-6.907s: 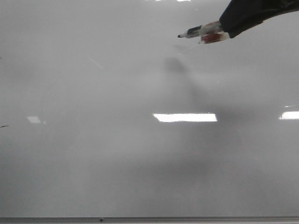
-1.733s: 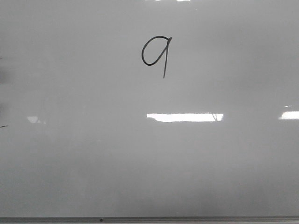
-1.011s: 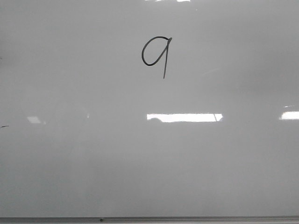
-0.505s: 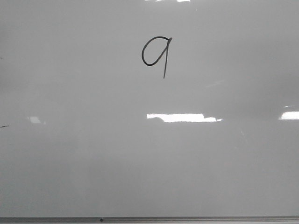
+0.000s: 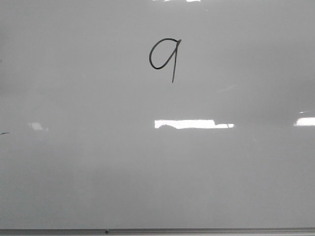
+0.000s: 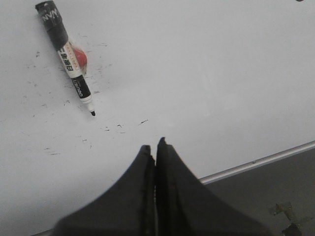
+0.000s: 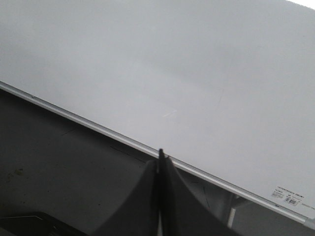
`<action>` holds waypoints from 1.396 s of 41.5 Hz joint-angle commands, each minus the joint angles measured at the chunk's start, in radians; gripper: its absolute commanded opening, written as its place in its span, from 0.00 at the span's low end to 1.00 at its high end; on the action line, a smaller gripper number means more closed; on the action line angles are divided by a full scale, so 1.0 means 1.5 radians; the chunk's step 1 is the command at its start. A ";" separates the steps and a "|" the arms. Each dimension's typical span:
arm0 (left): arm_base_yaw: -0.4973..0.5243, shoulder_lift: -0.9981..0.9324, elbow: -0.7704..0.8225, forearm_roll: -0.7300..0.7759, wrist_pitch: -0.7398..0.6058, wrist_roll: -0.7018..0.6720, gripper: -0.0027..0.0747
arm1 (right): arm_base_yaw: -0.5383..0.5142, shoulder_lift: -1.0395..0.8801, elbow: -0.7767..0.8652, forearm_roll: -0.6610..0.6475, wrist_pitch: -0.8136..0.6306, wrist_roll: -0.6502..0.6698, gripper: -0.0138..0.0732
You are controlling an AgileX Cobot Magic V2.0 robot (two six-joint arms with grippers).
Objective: Write number 9 on whiteboard
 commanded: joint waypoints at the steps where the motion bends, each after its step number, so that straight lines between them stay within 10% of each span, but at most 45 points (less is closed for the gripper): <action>1: -0.006 -0.001 -0.018 -0.002 -0.055 0.000 0.01 | -0.004 0.006 -0.013 -0.015 -0.036 0.003 0.08; 49: 0.057 -0.101 -0.013 -0.002 -0.056 0.000 0.01 | -0.004 0.006 -0.013 -0.015 -0.036 0.003 0.08; 58: 0.117 -0.196 0.067 0.033 -0.173 0.000 0.01 | -0.004 0.006 -0.013 -0.015 -0.036 0.003 0.08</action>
